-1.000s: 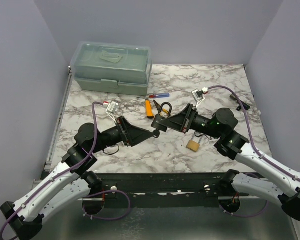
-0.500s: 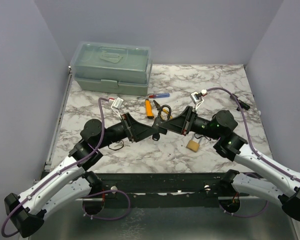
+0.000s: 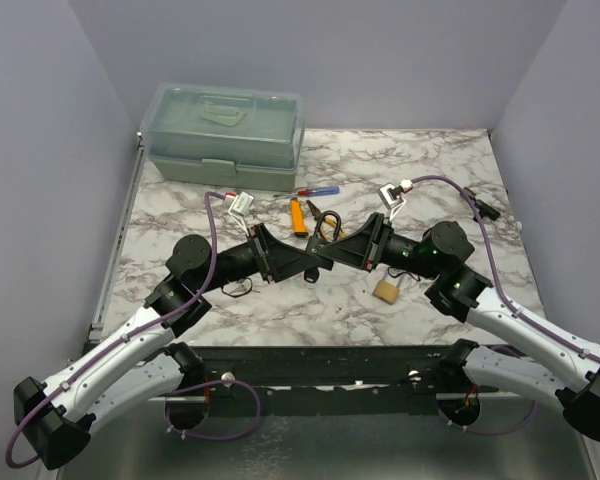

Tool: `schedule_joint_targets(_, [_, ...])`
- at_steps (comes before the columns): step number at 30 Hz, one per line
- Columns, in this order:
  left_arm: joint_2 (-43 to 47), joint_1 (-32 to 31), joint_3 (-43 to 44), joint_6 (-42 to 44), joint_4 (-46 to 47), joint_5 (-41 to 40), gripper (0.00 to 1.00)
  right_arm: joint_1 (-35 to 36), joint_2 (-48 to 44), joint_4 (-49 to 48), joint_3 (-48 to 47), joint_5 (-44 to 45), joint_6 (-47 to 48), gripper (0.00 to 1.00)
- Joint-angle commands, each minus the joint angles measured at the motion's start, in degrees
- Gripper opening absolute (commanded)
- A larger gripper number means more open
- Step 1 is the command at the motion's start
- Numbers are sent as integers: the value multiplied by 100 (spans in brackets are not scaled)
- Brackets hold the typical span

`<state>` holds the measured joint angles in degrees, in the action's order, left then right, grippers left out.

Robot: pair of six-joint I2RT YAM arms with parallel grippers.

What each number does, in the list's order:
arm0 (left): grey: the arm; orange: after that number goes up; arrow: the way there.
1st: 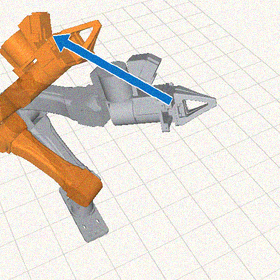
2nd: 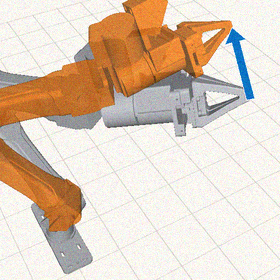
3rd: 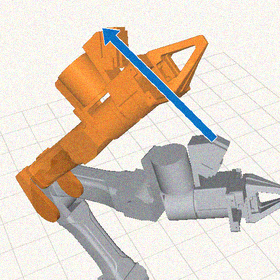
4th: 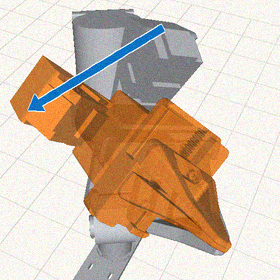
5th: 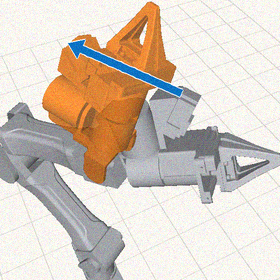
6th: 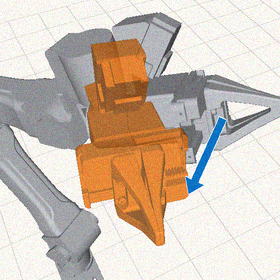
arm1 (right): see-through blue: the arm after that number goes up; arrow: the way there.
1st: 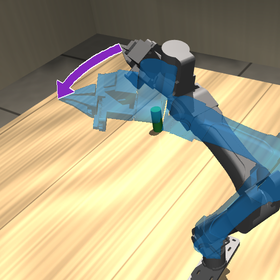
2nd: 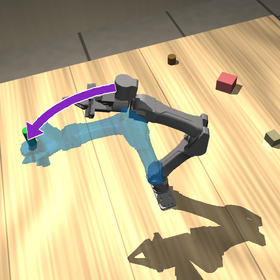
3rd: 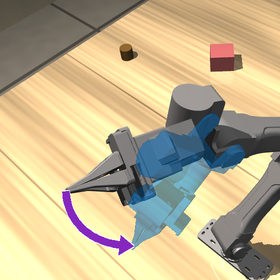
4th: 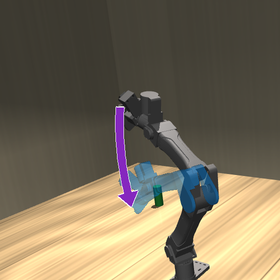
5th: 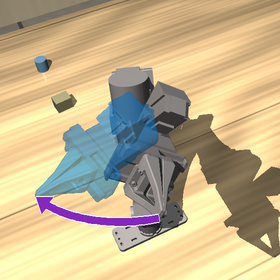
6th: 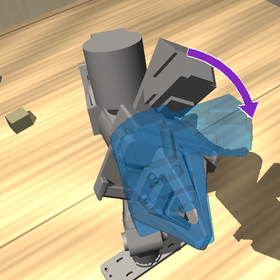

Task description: Unlock with the key

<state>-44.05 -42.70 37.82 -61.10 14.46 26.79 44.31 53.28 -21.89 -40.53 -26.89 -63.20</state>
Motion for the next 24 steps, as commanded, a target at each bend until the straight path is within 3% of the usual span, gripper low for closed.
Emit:
schedule_joint_targets(1, [-33,35,21,-27,223,183,48,42,43,-680,-102,-204,-109,0])
schedule_joint_targets(4, [-63,39,20,-25,257,210,42,40,99,-735,-89,-232,-122,0])
schedule_joint_targets(10, [-138,41,11,-14,262,292,0,40,111,-720,-109,-189,-102,0])
schedule_joint_targets(14, [-62,39,-37,28,154,246,0,41,83,-460,-186,-118,-6,1])
schedule_joint_targets(16, [1,39,-45,89,39,210,0,37,42,-267,-234,-47,65,9])
schedule_joint_targets(20, [168,40,-79,202,-181,99,0,34,-57,197,-366,168,248,43])
schedule_joint_targets(24, [256,38,-100,279,-335,40,0,42,-36,641,-646,346,456,61])
